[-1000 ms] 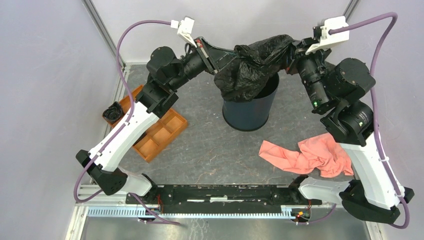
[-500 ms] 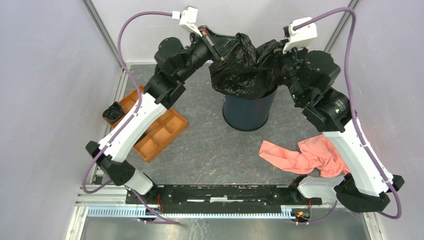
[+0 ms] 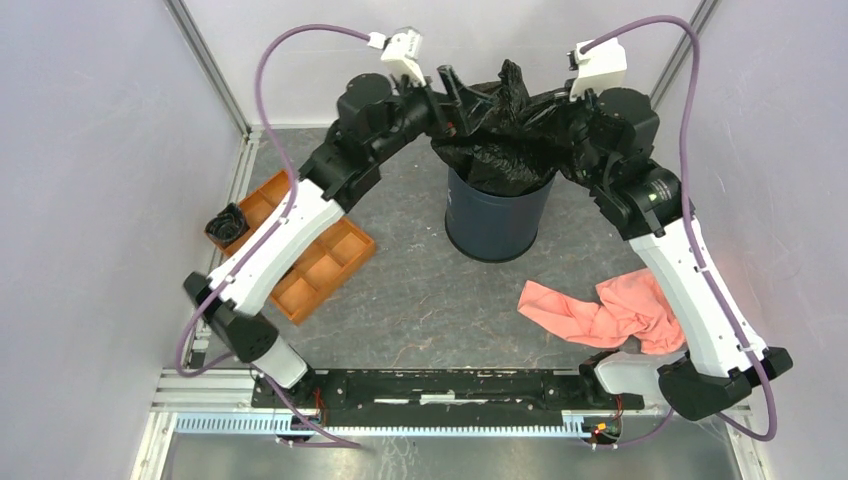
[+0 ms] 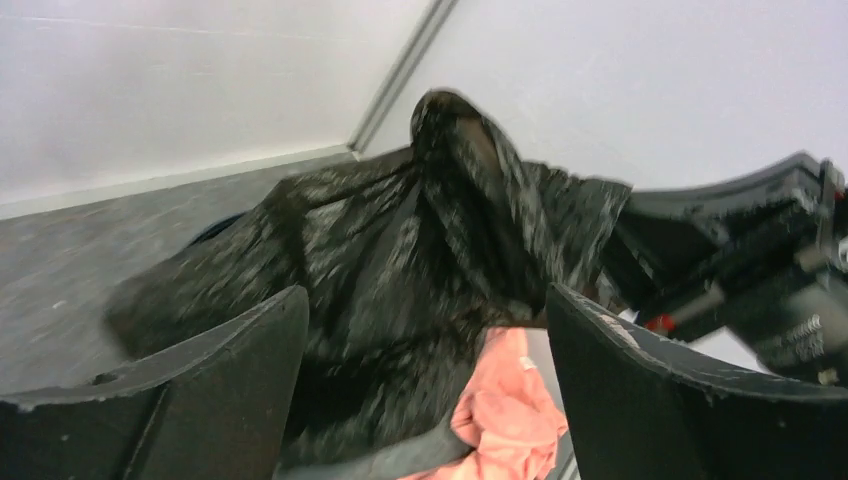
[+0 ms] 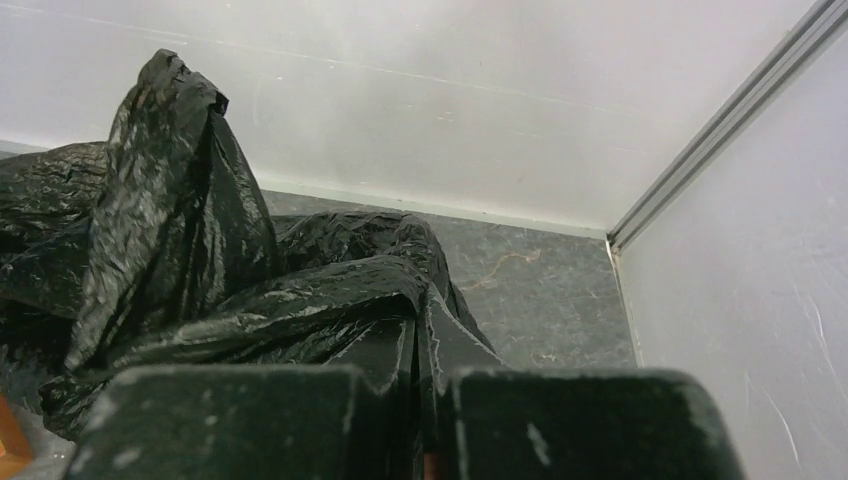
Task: Put the trash bags into the trash bin
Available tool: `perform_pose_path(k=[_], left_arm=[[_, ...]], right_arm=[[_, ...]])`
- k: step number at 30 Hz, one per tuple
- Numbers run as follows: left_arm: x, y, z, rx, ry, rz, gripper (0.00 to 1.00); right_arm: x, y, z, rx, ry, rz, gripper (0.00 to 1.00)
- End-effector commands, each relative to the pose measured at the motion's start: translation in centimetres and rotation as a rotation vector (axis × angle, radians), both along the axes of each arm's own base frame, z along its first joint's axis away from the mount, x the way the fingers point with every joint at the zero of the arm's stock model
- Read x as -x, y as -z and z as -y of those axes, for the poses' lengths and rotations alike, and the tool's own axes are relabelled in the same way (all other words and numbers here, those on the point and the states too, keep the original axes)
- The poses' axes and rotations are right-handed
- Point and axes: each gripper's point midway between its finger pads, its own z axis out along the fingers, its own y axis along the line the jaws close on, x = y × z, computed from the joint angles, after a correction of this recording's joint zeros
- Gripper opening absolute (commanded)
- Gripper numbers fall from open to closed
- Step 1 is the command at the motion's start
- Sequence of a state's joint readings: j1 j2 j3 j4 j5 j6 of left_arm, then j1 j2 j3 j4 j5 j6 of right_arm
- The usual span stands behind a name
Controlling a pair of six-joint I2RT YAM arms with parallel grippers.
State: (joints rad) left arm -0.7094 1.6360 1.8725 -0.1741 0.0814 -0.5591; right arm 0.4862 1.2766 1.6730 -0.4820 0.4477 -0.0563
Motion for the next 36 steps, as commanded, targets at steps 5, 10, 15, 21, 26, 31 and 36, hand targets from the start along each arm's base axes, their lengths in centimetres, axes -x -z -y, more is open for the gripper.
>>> perform_pose_path(k=[5,10,15,21,26,31,36], left_arm=[[3.3,0.0,-11.9,-0.128,-0.341,0.038,1.0],[0.2,4.0,-11.1,-0.134,-0.294,-0.061,0.95],[-0.7,4.8,-3.3,-0.015,0.053,-0.076,0.7],[-0.6,8.3,3.4,-0.038,0.156,-0.128,0.5],[-1.8,12.2,4.8,-0.116,0.132,-0.206,0.46],[-2.2,11.9,1.2,-0.245,-0.007,-0.185,0.55],[-0.4,9.1,-3.1,-0.279,-0.109,-0.107,0.71]], right_arm=[[1.3,-3.7,-1.3,-0.107,-0.153,0.101,0.0],[1.7,-4.5,-1.1,-0.113,-0.16,0.121,0.0],[1.7,-5.4,-1.7,-0.123,-0.19,0.125,0.01],[1.1,-5.1,-3.3,-0.164,-0.251,0.111,0.0],[-0.1,-3.2,-5.2,-0.178,-0.32,0.061,0.01],[-0.8,-0.9,-5.9,-0.166,-0.345,0.002,0.01],[-1.3,1.7,-6.7,-0.164,-0.372,-0.052,0.0]])
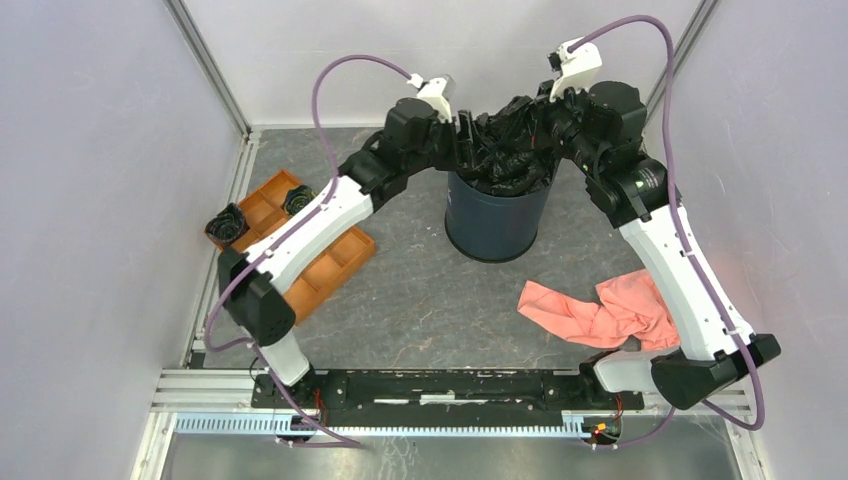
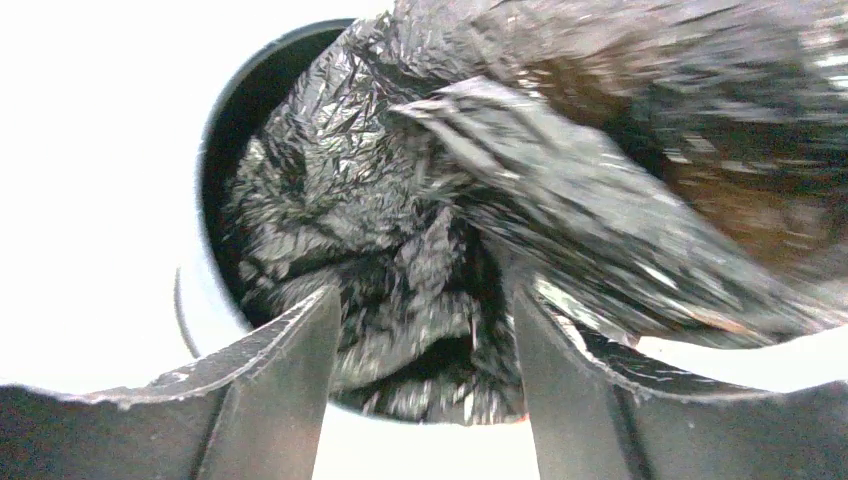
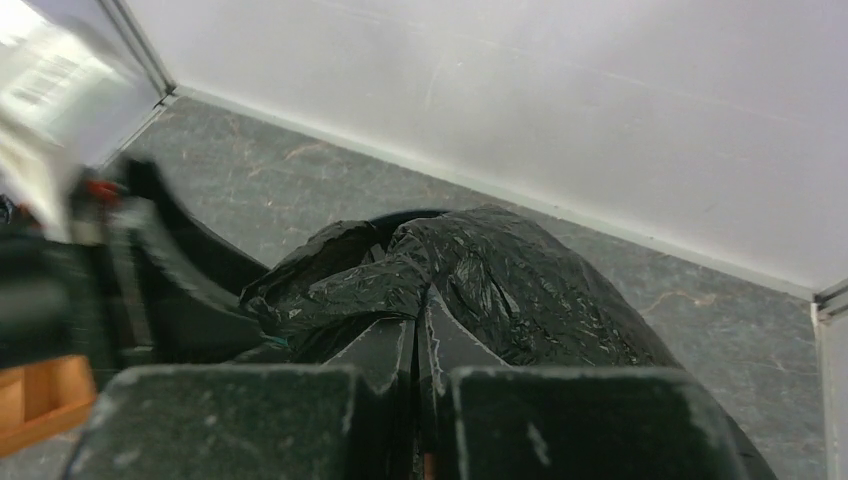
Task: Put the trash bags into the trash bin
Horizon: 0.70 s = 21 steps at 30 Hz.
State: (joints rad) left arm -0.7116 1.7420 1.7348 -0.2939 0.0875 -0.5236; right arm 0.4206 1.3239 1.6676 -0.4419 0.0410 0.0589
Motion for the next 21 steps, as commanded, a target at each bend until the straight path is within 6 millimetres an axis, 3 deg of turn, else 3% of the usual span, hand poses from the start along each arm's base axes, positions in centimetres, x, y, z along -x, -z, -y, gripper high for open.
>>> perform_pose_path(k=[1,4,6,8,13,16,18,21], left_arm=[[1.6,-5.6,-5.7,-0.048,-0.127,0.161,0.74],[2.4,-6.8,-8.6,-0.048,-0.202,0.192,0.8],[2.9,-7.2,-9.5,-0.014,-0.208,0.188,0.86],[3.4,-7.7,-9.1,0.046,-0.148,0.18,0.91],[5.1,-8.7,-5.3,0.229,0.126,0.158,0.96],[5.2,-9.5,-5.1,0.367,0.182,0.14,0.96],[5.5,-9.9,-5.4,0.475,0.207,0.127,0.96],[5.6,-9.7,-5.3,0.575,0.234,0.088,0.96]], right_arm=[[-0.3,1.0,-1.4,-0.028,-0.07,-0.014,0.0],[-0.6,2.3,-2.8,-0.038,-0.128,-0.053,0.0],[-0.6,2.6,-3.3,-0.049,-0.152,-0.066,0.01],[-0.4,2.1,-3.2,-0.06,-0.154,-0.055,0.01],[0.8,-1.0,-1.7,-0.113,-0.143,0.011,0.01],[1.0,-1.6,-0.4,-0.19,-0.137,0.016,0.01],[0.7,-1.0,0.5,-0.283,-0.167,-0.015,0.0],[1.3,-0.9,-0.1,-0.417,-0.315,-0.032,0.01]])
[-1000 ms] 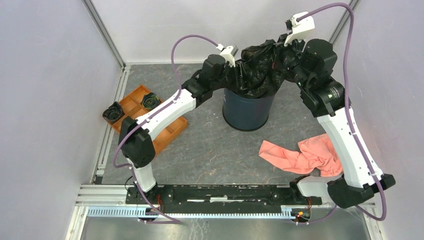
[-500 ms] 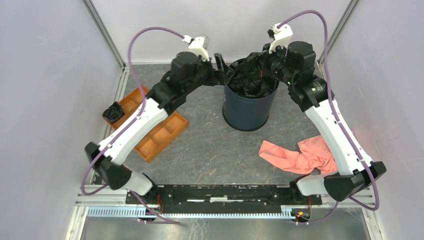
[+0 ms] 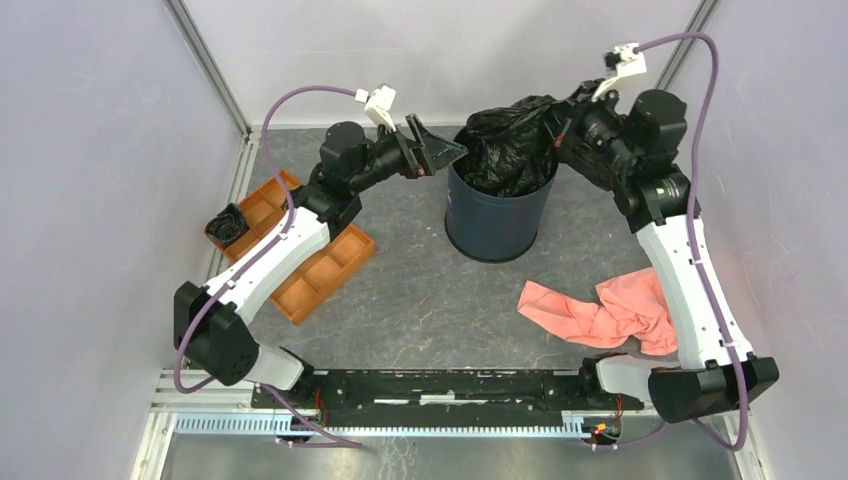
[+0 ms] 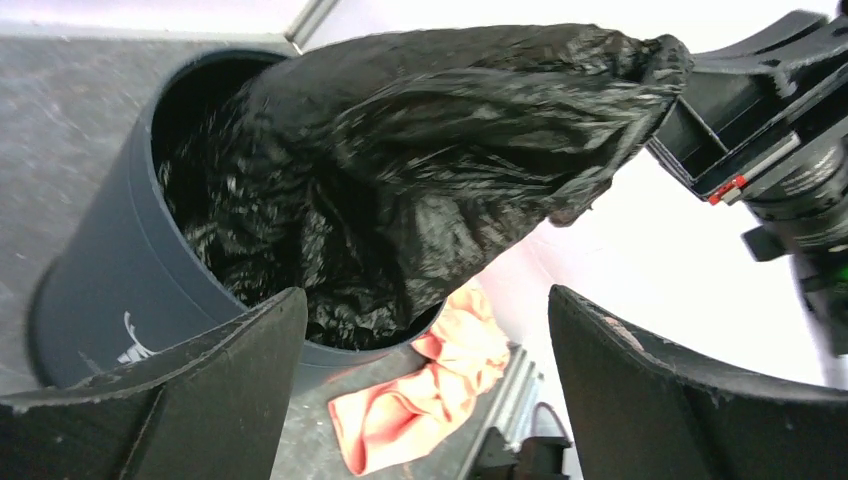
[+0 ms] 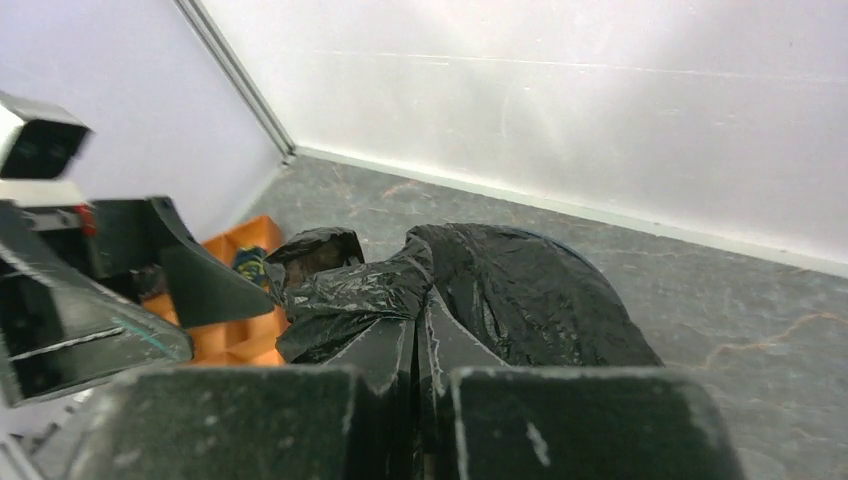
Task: Put the trash bags into the trash bin
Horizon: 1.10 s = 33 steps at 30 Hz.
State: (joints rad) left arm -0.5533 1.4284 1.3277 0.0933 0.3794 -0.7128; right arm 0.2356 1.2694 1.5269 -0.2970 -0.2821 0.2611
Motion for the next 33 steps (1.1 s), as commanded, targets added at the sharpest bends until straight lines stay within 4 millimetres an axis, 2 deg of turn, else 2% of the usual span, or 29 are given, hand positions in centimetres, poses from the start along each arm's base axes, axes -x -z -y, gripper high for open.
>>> perform_pose_path(k=[1,3,7,10,13,19,22,26,29,33], left_arm=[[1.3,-4.0,0.8,0.256,0.133,0.006,0.96],[0.9,-3.8,1.1,0.288,0.149,-0.025,0.96],[0.5,-4.8,2.0,0.377,0.206,-0.043,0.95],[-1.2,-3.3,2.8,0.386,0.162,-0.122,0.86],[-1.5,-2.6,3.7,0.381,0.143,-0.131,0.85],[-2.0,-1.4,2.6,0.417,0.04,-0.166,0.85],[-2.0,-1.9,2.5,0.458,0.047,-0.177,0.83],[-2.7,-2.2,3.6,0.473,0.091,-0.189,0.69],[-3.2,-2.6,3.3,0.463,0.069,-0.167,0.58],[-3.9,-2.7,2.7,0.354,0.025,-0.115,0.57]], right_arm=[[1.5,-1.4,-1.5,-0.232,-0.225,0.007,0.0],[1.7,-1.4,-1.6,-0.256,-0.261,0.005,0.0],[1.8,-1.1,-1.7,-0.261,-0.271,0.002,0.0],[1.9,-1.0,-2.2,-0.275,-0.302,-0.004,0.01],[2.1,-1.4,-2.2,-0.283,-0.311,0.005,0.0],[2.7,-3.0,-2.5,-0.291,-0.338,0.033,0.01],[2.8,-3.1,-2.4,-0.291,-0.337,0.039,0.0],[3.0,-2.6,-2.4,-0.275,-0.338,0.028,0.01],[3.2,-1.9,-2.2,-0.242,-0.328,0.018,0.01],[3.8,-0.2,-1.7,-0.204,-0.292,-0.018,0.0]])
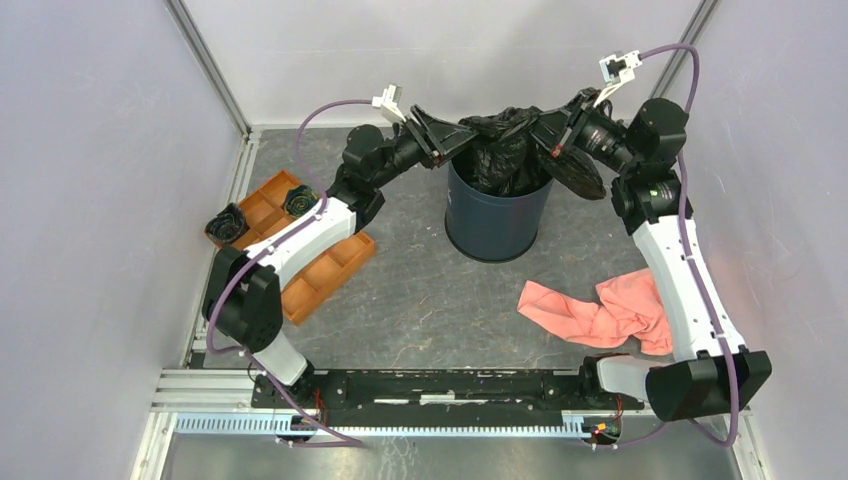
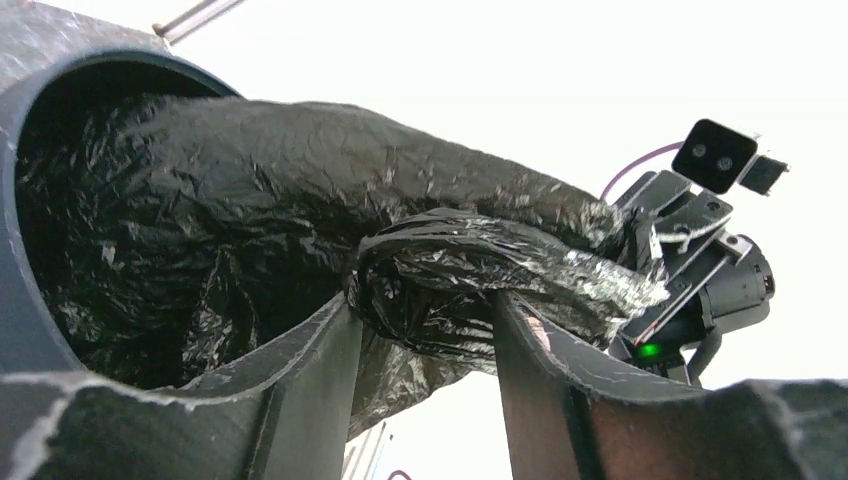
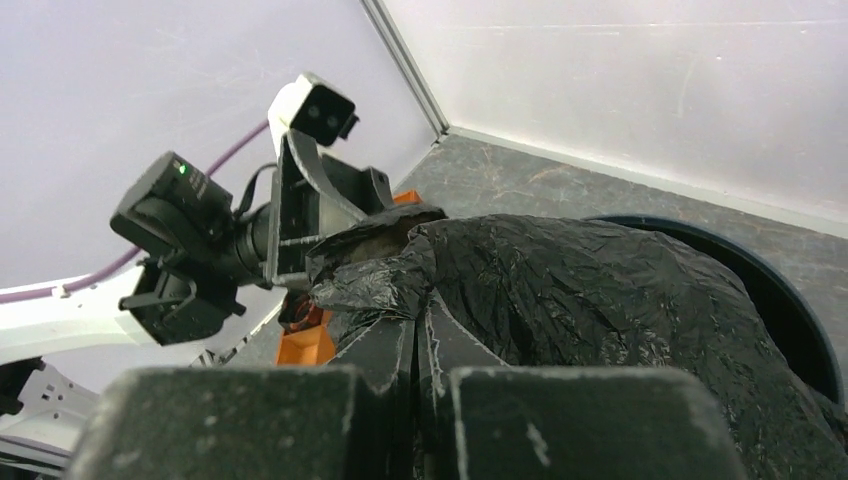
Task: Put the trash bags into the trash bin
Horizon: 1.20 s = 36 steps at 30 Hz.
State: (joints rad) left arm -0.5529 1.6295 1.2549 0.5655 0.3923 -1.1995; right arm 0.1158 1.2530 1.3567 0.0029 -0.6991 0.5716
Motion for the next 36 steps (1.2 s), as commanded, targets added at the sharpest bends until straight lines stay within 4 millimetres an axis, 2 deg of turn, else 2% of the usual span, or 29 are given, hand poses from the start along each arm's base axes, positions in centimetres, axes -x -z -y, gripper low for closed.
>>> perform_pose_path(k=[1,3,6,9,12,14,16,17,20,23,27,33,36], left_arm=[[-0.6,-3.1,-0.9,-0.064,-0.049,0.107,0.55],[-0.6,-2.8,-1.0,-0.078,-0.049,0.106,0.47],[-0.5,-2.9,-1.0,-0.082,-0.041,0.128,0.26],[-1.3,-2.1,-2.5,-0.173,-0.129,0.127,0.09],[-1.7,-1.1,-5.0,-0.282,-0.235,0.118,0.03],[-1.7,-0.6,-6.3,-0.326,-0.273,0.108,0.02],[-1.8,0.0,-7.0,-0.352,-0.284,0.096,0.02],[-1.8,0.4,-7.4,-0.368,-0.289,0.086,0.02],[-2.2,1.6,-8.2,-0.426,-0.319,0.071,0.02],[-2.8,2.8,-8.1,-0.471,-0.32,0.052,0.02],[-3.1,3.7,-6.8,-0.462,-0.256,0.019,0.02],[-3.1,1.3,-5.2,-0.362,-0.2,0.056,0.02],[-3.3,0.9,-5.5,-0.363,-0.224,0.058,0.02]], right_arm=[[1.8,-0.1,0.5,0.047,0.014,0.034,0.0],[2.3,0.2,0.2,0.031,-0.007,0.029,0.0],[2.2,0.6,-0.2,0.034,-0.021,0.023,0.01],[0.7,1.4,0.5,0.102,0.043,0.005,0.0],[-1.5,2.9,1.3,0.197,0.127,-0.042,0.0],[-2.6,4.6,0.1,0.257,0.131,-0.076,0.0],[-3.3,7.0,-1.6,0.349,0.118,-0.117,0.0],[-3.8,8.9,-2.0,0.415,0.133,-0.158,0.0],[-5.2,12.2,-1.3,0.597,0.233,-0.202,0.0],[-6.1,14.6,-1.6,0.695,0.211,-0.239,0.01],[-7.2,15.3,-2.5,0.726,0.201,-0.247,0.0],[-8.5,13.1,-1.5,0.754,0.261,-0.234,0.0],[-8.6,14.7,-2.2,0.781,0.202,-0.257,0.01]])
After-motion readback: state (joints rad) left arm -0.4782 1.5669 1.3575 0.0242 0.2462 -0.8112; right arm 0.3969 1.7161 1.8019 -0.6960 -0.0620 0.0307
